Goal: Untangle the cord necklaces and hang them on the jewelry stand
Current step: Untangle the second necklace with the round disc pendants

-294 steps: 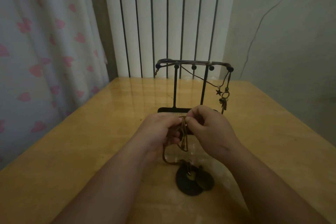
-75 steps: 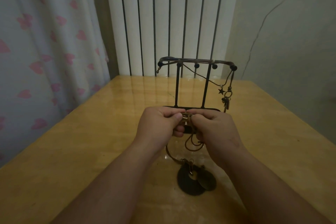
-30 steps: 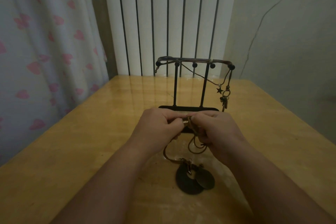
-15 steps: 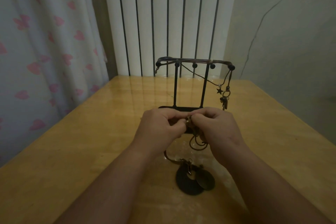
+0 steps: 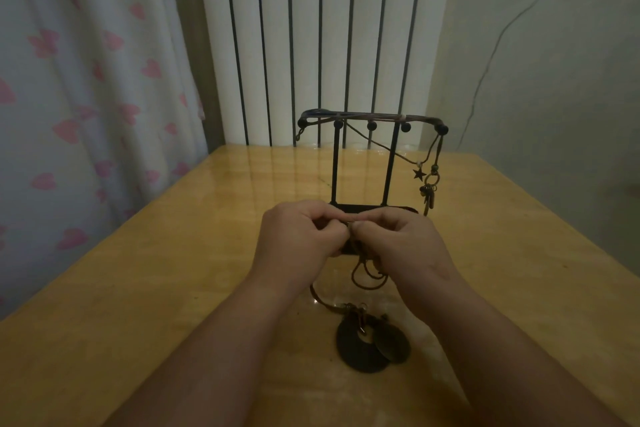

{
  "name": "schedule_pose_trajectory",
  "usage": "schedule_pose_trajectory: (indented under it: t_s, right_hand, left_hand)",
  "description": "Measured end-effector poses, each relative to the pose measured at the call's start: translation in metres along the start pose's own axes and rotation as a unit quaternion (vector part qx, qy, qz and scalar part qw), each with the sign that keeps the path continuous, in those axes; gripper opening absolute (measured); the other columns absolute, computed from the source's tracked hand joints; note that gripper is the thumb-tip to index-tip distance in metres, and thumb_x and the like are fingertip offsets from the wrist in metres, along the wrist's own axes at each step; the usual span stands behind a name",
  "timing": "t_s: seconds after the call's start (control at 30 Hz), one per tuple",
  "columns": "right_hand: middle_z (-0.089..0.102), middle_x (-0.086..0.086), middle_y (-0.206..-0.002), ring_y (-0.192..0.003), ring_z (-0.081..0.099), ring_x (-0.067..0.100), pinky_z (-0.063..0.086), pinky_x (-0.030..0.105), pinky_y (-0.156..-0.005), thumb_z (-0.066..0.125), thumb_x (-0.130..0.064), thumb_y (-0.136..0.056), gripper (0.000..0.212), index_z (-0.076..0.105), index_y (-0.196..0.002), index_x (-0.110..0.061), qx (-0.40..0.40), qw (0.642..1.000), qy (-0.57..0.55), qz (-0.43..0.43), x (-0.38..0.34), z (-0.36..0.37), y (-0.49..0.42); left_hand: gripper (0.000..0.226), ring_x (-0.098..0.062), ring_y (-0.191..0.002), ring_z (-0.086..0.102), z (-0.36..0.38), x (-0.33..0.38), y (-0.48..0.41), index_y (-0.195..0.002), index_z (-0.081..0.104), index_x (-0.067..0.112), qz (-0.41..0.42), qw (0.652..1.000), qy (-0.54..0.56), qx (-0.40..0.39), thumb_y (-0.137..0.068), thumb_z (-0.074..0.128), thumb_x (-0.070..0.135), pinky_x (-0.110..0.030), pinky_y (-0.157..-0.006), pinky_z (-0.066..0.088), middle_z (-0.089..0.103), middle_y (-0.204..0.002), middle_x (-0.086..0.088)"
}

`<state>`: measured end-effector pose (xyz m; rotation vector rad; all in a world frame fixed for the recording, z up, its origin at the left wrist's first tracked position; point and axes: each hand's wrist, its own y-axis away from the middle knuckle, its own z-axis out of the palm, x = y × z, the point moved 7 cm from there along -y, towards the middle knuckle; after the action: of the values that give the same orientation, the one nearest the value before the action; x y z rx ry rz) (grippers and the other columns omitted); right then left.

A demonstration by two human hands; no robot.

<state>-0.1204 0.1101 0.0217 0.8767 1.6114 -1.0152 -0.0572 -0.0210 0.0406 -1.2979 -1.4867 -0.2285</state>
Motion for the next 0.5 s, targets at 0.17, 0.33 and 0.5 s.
schedule_pose_trajectory:
  t_s: [0.17, 0.33, 0.5]
  right_hand:
    - [0.074, -0.004, -0.078, -0.075, 0.070, 0.004, 0.053, 0.014, -0.058, 0.071, -0.014, -0.082, 0.009, 0.075, -0.085, -0.021, 0.010, 1.000, 0.008, -0.004, -0.003, -0.006, -0.001]
    - [0.072, -0.004, -0.074, -0.068, 0.069, 0.004, 0.050, 0.015, -0.054, 0.068, -0.009, -0.084, 0.013, 0.074, -0.084, -0.020, 0.008, 1.000, -0.004, 0.014, -0.004, -0.011, -0.002]
    - [0.070, 0.000, -0.085, -0.070, 0.069, 0.010, 0.051, 0.018, -0.057, 0.068, -0.013, -0.084, 0.019, 0.068, -0.101, -0.022, 0.013, 0.999, -0.007, 0.038, 0.001, -0.008, -0.002]
  left_hand:
    - [0.016, -0.002, -0.074, 0.070, 0.002, -0.006, -0.001, -0.100, 0.075, 0.024, -0.016, 1.000, 0.001, -0.014, -0.089, 0.069, 0.014, -0.016, -0.063, 0.056, 0.072, -0.080, 0.009]
    - [0.021, -0.006, -0.078, 0.069, 0.007, -0.006, -0.001, -0.105, 0.072, 0.027, -0.002, 0.999, -0.006, -0.034, -0.090, 0.067, 0.013, -0.026, -0.070, 0.061, 0.071, -0.084, 0.008]
    - [0.019, 0.002, -0.077, 0.066, 0.006, -0.003, -0.001, -0.102, 0.074, 0.025, 0.006, 1.000, -0.007, -0.019, -0.089, 0.068, 0.012, -0.016, -0.067, 0.055, 0.070, -0.083, 0.012]
